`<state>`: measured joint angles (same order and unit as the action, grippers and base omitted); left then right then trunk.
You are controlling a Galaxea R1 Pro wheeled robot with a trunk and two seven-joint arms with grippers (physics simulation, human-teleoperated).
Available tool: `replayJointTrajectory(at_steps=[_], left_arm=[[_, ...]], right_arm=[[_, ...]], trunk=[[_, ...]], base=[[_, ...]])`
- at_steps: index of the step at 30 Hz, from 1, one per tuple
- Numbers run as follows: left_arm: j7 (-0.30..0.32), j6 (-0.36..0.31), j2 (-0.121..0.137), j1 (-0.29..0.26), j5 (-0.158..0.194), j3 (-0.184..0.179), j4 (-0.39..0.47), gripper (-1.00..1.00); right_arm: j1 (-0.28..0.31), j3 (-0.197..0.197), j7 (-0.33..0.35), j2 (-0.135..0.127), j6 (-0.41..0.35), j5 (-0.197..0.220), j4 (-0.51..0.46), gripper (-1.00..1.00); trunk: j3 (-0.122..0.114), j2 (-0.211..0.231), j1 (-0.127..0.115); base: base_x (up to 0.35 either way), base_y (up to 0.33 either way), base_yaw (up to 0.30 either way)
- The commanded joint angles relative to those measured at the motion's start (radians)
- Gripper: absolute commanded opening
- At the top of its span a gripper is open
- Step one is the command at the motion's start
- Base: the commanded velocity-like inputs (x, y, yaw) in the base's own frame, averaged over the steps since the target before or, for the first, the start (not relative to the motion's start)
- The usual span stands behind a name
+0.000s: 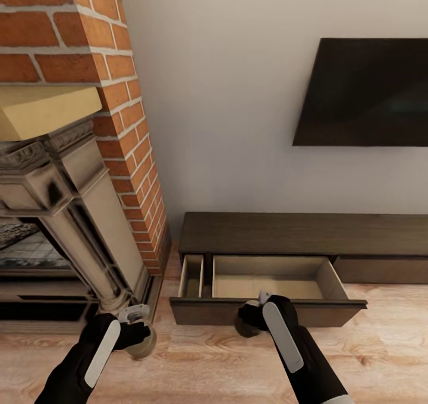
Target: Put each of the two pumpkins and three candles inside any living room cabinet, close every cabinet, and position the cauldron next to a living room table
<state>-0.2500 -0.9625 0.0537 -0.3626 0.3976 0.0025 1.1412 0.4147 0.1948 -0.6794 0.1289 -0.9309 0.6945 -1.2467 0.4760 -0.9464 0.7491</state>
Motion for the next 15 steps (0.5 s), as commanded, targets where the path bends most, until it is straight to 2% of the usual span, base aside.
replayJointTrajectory(at_steps=[1, 8, 12, 15], left_arm=[[0.0, -0.003, -0.003, 0.006, 0.002, 0.0, 0.026, -1.0], [0.002, -0.068, -0.034, 0.037, 0.007, -0.003, 0.238, -1.0], [0.001, -0.067, -0.069, 0.038, 0.005, -0.055, 0.282, -1.0], [-0.001, -0.061, -0.08, 0.036, 0.005, -0.069, 0.293, -1.0]], right_arm=[[-0.006, 0.0, 0.0, 0.0, -0.005, -0.001, -0.021, -1.0], [-0.027, 0.001, -0.001, 0.001, -0.011, -0.002, -0.113, -1.0], [-0.066, -0.003, 0.0, 0.0, -0.009, -0.003, -0.209, -1.0], [-0.075, -0.006, -0.002, 0.001, -0.003, -0.004, -0.238, -1.0]], trunk=[[-0.003, 0.007, -0.004], [-0.025, 0.056, -0.031], [-0.038, 0.084, -0.046], [-0.047, 0.105, -0.058]], base=[[0.0, 0.0, 0.0], [0.0, 0.0, 0.0], [0.0, 0.0, 0.0], [0.0, 0.0, 0.0]])
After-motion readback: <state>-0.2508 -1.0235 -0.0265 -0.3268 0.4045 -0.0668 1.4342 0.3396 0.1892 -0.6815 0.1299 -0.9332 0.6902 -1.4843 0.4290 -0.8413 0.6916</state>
